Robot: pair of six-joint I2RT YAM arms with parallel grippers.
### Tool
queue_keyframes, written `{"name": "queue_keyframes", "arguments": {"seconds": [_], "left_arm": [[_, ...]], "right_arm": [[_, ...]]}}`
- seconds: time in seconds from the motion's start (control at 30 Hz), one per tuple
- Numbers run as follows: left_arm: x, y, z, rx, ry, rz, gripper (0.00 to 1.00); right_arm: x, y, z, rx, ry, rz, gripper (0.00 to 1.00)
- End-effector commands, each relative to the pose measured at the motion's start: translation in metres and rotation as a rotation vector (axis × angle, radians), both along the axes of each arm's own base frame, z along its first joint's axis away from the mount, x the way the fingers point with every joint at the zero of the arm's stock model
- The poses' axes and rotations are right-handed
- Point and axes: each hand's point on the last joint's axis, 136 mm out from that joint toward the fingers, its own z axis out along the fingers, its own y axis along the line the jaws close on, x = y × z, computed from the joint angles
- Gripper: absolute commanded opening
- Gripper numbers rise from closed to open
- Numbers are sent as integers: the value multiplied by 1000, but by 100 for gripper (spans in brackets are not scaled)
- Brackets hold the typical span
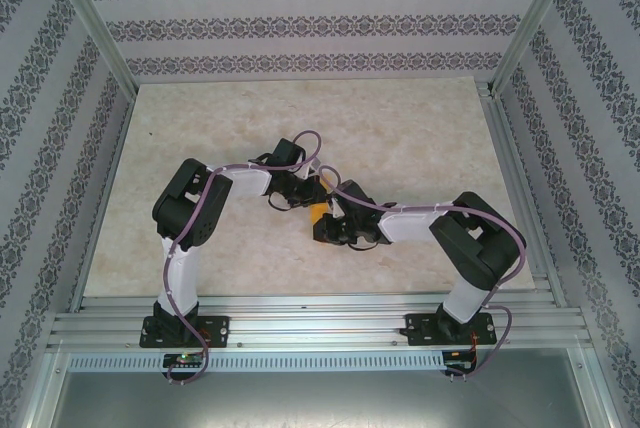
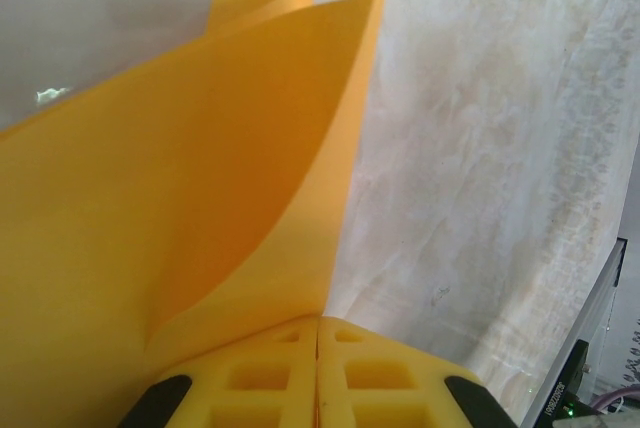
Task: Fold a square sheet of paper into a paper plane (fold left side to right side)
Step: Fold the wing for the fifth time at the center of the table.
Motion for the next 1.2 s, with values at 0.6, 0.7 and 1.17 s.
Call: {"name": "queue_keyframes", "arguments": {"seconds": [0.6, 0.7, 1.17], "left_arm": [[0, 32, -52, 152, 23, 65, 9], [0, 31, -52, 148, 24, 65, 9], [1, 28, -49, 136, 20, 64, 9]], "right_arm": [[-23, -20, 32, -21, 65, 56, 18], [-1, -20, 40, -10, -5, 6, 18], [27, 2, 9, -99, -64, 7, 17]]}}
